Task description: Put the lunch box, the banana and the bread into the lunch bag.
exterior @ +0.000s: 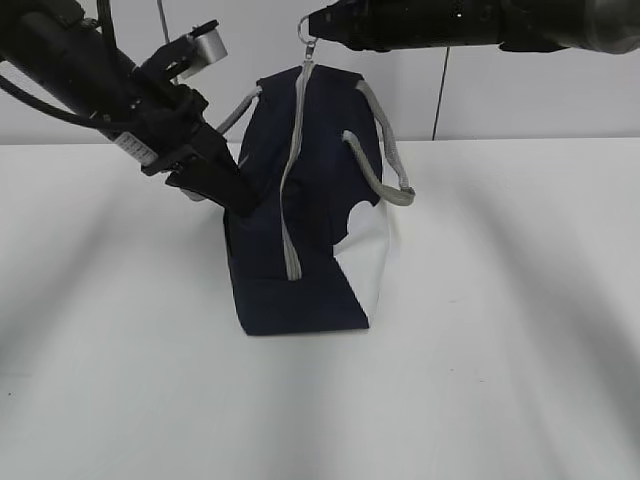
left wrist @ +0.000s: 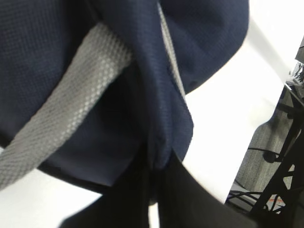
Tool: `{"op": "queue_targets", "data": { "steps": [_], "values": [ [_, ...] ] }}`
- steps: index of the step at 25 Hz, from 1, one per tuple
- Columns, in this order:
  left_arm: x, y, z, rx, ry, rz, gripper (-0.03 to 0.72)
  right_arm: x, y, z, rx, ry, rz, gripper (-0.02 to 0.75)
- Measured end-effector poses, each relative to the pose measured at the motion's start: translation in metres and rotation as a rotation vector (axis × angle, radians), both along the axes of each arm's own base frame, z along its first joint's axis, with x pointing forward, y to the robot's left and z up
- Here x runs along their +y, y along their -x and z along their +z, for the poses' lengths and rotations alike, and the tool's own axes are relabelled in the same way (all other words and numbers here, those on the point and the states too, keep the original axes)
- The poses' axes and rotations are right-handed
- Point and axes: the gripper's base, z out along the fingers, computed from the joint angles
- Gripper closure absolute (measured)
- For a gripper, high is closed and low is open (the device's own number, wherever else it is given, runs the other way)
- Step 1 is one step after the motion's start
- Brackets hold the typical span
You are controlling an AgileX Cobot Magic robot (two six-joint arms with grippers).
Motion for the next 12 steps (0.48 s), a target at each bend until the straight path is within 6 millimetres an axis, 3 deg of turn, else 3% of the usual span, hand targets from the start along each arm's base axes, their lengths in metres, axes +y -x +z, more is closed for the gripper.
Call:
{"op": "queue_targets", "data": {
  "steps": [12],
  "values": [
    [0.003, 0.001, -0.003, -0.006, -0.057, -0.028, 0.680, 0.001, -0.008, -0.024, 0.078, -0.028, -0.021, 0.754]
  ]
}}
